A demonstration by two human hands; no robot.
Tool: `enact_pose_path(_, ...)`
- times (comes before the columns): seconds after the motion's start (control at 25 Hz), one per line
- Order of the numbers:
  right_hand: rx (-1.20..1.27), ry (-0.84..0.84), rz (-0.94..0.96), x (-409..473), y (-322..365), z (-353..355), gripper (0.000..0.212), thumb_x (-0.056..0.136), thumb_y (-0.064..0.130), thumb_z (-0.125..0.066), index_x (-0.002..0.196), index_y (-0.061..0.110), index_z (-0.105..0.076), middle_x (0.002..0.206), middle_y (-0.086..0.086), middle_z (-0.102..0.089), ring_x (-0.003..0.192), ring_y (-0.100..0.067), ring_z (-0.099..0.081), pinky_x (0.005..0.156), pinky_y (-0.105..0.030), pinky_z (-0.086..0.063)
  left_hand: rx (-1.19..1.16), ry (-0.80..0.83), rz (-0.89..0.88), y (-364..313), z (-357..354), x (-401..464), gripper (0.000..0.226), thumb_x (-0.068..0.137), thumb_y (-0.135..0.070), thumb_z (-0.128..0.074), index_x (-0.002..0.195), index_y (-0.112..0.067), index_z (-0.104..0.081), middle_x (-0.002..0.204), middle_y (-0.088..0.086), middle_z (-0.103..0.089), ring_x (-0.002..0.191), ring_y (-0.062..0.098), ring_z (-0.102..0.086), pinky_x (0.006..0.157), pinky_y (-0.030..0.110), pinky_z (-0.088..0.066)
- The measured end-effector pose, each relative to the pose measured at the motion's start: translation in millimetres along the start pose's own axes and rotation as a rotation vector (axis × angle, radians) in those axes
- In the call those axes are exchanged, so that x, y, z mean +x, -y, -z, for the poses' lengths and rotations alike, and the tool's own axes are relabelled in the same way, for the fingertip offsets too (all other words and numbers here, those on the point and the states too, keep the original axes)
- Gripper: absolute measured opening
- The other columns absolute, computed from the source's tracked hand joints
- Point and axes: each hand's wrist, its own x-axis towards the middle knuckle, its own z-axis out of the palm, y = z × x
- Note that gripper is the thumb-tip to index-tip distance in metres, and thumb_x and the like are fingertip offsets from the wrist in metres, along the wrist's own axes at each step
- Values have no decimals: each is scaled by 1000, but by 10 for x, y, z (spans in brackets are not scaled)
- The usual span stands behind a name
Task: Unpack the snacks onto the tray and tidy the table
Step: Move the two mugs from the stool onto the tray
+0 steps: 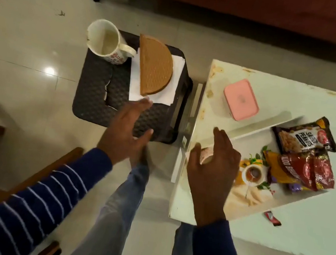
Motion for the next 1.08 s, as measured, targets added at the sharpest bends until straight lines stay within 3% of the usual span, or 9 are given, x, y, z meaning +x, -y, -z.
enact_pose_path(0.12, 130, 127, 144, 374, 525, -279, 51, 95, 29, -59, 143, 15, -48, 142, -3, -56, 126, -20, -52, 103, -23, -36, 77, -321, 46, 341, 552, 376, 74, 81, -21, -75, 145, -8, -40, 147, 13, -46, 137, 21, -41, 115, 23, -31)
enact_pose_path(0.2, 195, 207, 209, 596, 838, -479, 51, 98, 29, -54, 146, 18, -43, 140, -2, -56, 122, -19, -55, 102, -30, -47, 94, -368, 69, 564, 856, 656, 87, 77, -25, -79, 148, -7, -33, 152, 15, -39, 141, 26, -36, 117, 33, -31)
enact_pose_path(0.28, 227, 256, 268, 784, 1166, -704, 50, 99, 28, -52, 147, 18, -41, 139, -5, -56, 117, -19, -59, 98, -34, -52, 142, -294, 47, 813, 1113, 919, 102, 72, -29, -83, 152, -5, -25, 157, 17, -27, 146, 30, -27, 118, 42, -28)
enact_pose_path(0.4, 217, 309, 339, 1009, 1561, -1034, 48, 101, 23, -51, 147, 16, -41, 138, -6, -58, 119, -19, -58, 98, -21, -38, 94, -79, 98, 1057, 1295, 1200, 119, 64, -29, -91, 156, -13, -16, 162, 9, -20, 147, 28, -26, 118, 48, -28)
enact_pose_path(0.52, 183, 341, 352, 1156, 1766, -1257, 43, 101, 19, -52, 144, 14, -48, 137, -7, -58, 124, -20, -54, 97, -19, -30, 10, 28, 112, 1169, 1300, 1370, 123, 61, -25, -93, 157, -20, -17, 161, 2, -26, 144, 22, -33, 115, 46, -35)
enact_pose_path(0.64, 154, 304, 350, 1233, 1830, -1384, 38, 101, 17, -52, 138, 11, -55, 129, -9, -63, 117, -21, -58, 93, -18, -32, -38, 80, 95, 1236, 1251, 1476, 114, 62, -26, -93, 154, -21, -26, 152, 0, -41, 132, 18, -44, 107, 38, -42)
enact_pose_path(0.88, 72, 259, 366, 1326, 1814, -1515, 24, 99, 13, -54, 119, 10, -66, 105, -7, -68, 93, -18, -62, 74, -20, -39, -105, 23, 48, 1211, 1171, 1525, 95, 64, -28, -92, 144, -18, -41, 140, -2, -53, 120, 8, -48, 98, 28, -48)
enact_pose_path(1.0, 51, 270, 413, 1343, 1766, -1412, 22, 98, 10, -55, 118, 8, -66, 107, -8, -67, 96, -18, -62, 77, -21, -45, -89, -31, 36, 1100, 1153, 1462, 91, 66, -27, -91, 142, -16, -43, 140, -1, -53, 123, 11, -50, 99, 33, -50)
enact_pose_path(1.08, 86, 203, 473, 1305, 1727, -1217, 23, 97, 10, -57, 118, 6, -67, 112, -11, -70, 101, -21, -65, 87, -25, -48, -95, -93, -22, 935, 1158, 1421, 85, 67, -35, -90, 139, -21, -46, 137, -4, -56, 121, 7, -53, 96, 28, -51)
